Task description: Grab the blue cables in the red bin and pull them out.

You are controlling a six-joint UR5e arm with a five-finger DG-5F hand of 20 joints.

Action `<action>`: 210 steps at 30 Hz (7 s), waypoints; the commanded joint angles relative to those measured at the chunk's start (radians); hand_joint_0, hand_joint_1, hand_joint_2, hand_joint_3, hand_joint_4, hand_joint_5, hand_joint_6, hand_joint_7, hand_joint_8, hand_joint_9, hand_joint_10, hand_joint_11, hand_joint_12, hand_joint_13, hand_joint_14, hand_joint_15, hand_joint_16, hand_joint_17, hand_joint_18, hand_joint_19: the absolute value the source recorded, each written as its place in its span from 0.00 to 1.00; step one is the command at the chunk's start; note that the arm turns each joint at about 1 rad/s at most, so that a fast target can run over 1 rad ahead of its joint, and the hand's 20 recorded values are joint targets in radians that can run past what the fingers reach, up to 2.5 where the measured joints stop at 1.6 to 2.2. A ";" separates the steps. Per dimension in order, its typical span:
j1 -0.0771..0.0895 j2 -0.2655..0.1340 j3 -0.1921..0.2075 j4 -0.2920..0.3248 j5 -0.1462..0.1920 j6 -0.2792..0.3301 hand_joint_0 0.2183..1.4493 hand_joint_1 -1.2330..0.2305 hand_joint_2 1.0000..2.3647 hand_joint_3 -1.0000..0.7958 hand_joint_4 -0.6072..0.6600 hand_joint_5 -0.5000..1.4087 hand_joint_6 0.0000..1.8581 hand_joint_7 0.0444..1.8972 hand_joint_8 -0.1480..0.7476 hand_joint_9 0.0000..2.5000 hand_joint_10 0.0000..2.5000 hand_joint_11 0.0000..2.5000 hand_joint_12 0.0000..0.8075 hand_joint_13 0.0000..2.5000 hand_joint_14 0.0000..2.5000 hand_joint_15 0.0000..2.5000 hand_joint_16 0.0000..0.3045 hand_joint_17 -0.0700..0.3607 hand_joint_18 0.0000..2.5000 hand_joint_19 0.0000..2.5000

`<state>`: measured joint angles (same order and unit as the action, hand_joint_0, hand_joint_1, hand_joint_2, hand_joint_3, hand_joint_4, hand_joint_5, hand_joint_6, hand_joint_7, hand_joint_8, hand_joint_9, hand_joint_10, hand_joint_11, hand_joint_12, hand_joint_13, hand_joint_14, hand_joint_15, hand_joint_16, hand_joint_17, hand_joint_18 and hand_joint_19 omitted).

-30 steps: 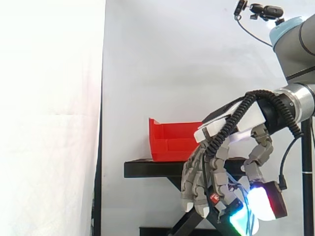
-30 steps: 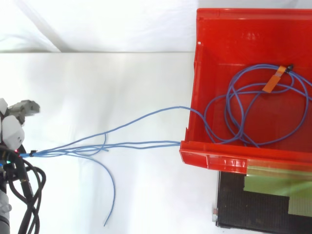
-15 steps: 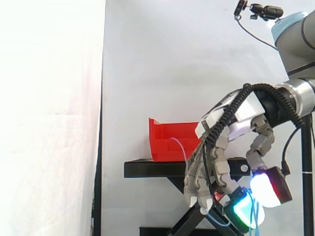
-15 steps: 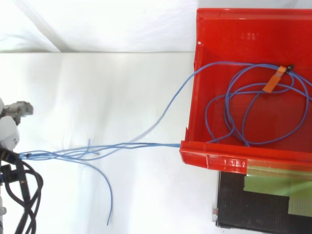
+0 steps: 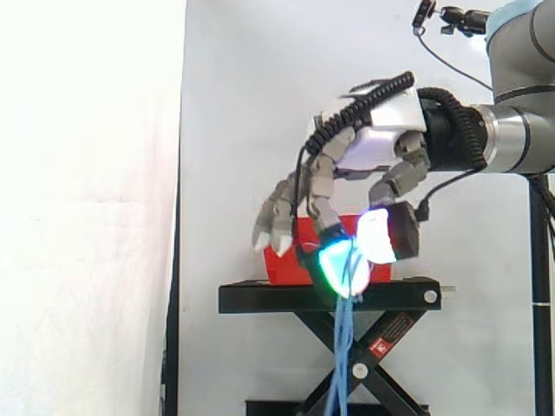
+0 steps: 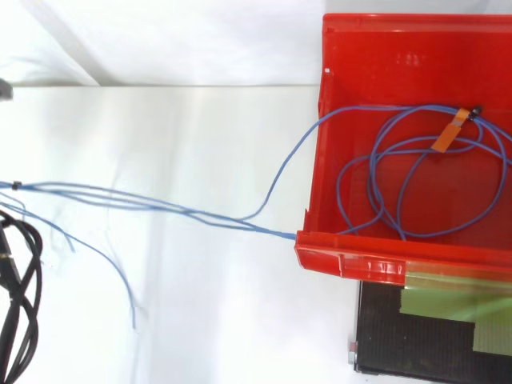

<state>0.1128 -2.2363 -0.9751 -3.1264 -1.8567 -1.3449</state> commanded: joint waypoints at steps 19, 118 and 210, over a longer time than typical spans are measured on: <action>0.002 0.001 0.006 0.112 0.151 0.238 0.58 0.28 0.00 0.00 0.61 0.73 0.29 0.28 0.46 0.33 0.01 0.24 0.40 0.25 0.01 0.19 0.13 0.37 0.19 0.24; 0.025 0.003 -0.013 -0.132 0.264 0.902 0.54 0.29 0.00 0.00 0.63 0.74 0.25 0.31 0.46 0.38 0.01 0.31 0.38 0.48 0.60 0.42 0.12 0.36 0.49 0.58; -0.033 0.067 0.078 0.411 -0.162 0.039 0.49 0.25 0.00 0.00 0.68 0.72 0.26 0.30 0.47 0.37 0.01 0.31 0.40 0.47 0.64 0.39 0.13 0.37 0.47 0.59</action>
<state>0.0798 -2.1691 -0.8974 -2.7524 -1.9915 -1.2775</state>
